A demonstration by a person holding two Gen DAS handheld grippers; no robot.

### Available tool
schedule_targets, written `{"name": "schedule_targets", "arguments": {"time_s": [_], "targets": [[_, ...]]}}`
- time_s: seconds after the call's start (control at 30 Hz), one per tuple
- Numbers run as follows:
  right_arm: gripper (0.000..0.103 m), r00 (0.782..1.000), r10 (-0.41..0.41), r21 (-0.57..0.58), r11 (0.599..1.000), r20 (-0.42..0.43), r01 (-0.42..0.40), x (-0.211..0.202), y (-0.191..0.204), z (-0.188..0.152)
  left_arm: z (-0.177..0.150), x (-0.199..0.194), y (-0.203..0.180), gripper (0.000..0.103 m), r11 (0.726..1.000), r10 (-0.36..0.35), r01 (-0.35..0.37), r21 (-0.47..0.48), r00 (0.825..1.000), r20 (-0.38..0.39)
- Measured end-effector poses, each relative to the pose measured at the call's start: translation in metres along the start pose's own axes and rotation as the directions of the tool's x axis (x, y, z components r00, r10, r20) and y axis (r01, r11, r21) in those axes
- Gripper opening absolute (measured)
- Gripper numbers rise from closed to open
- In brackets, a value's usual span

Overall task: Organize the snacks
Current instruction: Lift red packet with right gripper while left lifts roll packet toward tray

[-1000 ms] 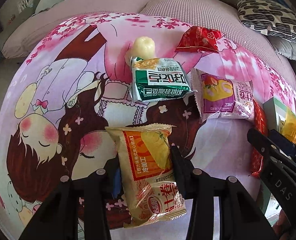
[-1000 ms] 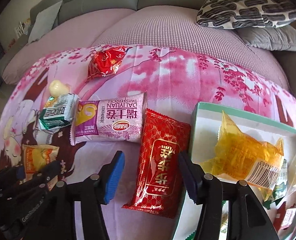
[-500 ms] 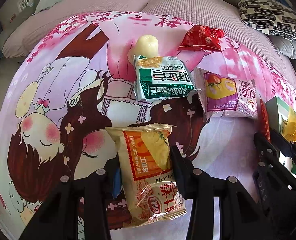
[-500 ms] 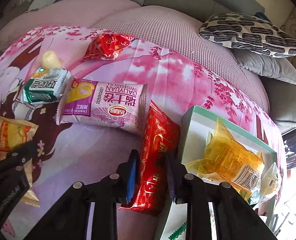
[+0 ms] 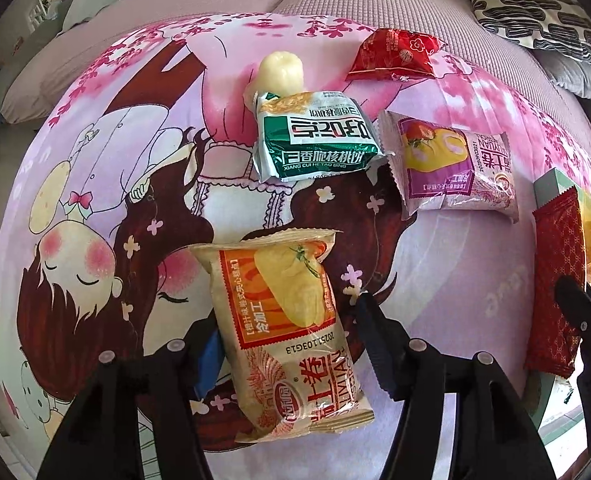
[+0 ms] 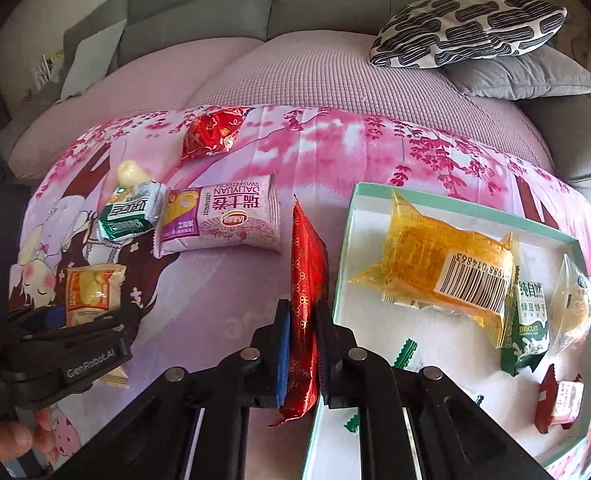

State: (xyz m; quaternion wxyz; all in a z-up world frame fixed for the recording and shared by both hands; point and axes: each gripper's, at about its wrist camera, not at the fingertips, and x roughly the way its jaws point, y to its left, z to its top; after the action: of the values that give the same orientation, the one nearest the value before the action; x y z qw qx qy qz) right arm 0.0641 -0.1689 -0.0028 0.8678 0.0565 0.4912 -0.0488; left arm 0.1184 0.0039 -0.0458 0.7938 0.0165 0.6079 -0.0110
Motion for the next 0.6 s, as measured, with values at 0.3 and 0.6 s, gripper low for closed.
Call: {"name": "schedule_targets", "arguments": {"time_s": [0.3, 0.6], "targets": [[0.012, 0.996, 0.083, 0.067, 0.994, 0.029, -0.085, -0.021, -0.011, -0.02, -0.009, -0.008, -0.021, 0.04, 0.999, -0.025, 0.024, 0.042, 0.999, 0.025], [0.011, 0.979, 0.176, 0.084, 0.979, 0.104, -0.185, -0.047, -0.013, -0.024, -0.008, -0.034, -0.031, 0.038, 0.995, -0.093, 0.09, 0.029, 0.991, 0.097]]}}
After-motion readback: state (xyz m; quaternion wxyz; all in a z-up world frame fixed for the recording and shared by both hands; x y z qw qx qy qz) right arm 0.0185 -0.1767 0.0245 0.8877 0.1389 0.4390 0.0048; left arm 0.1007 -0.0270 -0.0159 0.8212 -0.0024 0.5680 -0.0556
